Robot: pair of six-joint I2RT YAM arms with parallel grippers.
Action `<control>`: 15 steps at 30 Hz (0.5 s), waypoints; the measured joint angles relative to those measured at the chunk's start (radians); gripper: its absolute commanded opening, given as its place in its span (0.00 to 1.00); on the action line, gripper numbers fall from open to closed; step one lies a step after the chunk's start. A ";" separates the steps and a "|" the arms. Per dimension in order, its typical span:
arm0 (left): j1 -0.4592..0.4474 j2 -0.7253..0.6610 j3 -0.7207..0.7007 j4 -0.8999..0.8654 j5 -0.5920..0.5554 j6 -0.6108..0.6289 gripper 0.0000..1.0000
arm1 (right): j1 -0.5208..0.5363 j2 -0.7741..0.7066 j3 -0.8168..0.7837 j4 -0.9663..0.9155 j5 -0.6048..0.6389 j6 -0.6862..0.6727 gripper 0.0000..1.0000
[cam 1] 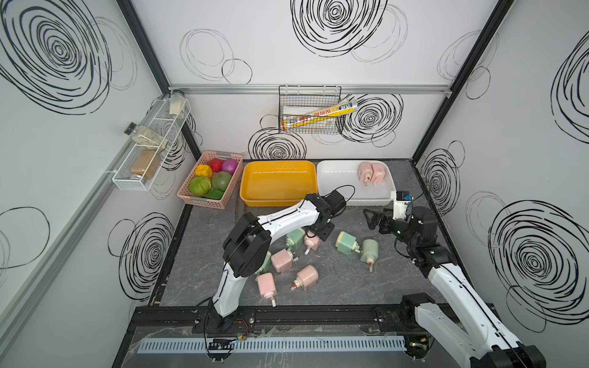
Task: Place the pencil sharpeners by color into the storage box
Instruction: Pick up the pencil sharpener from the center of the board.
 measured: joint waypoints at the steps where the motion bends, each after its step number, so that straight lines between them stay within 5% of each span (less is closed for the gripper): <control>1: 0.000 -0.042 -0.022 0.012 -0.001 -0.008 0.00 | 0.003 0.000 0.000 0.007 -0.018 -0.003 1.00; 10: 0.064 -0.399 -0.218 0.184 -0.061 -0.337 0.00 | 0.211 0.000 0.001 0.044 -0.003 -0.086 1.00; 15: 0.074 -0.430 -0.205 0.162 -0.082 -0.572 0.00 | 0.378 0.035 0.033 0.069 0.083 -0.204 0.98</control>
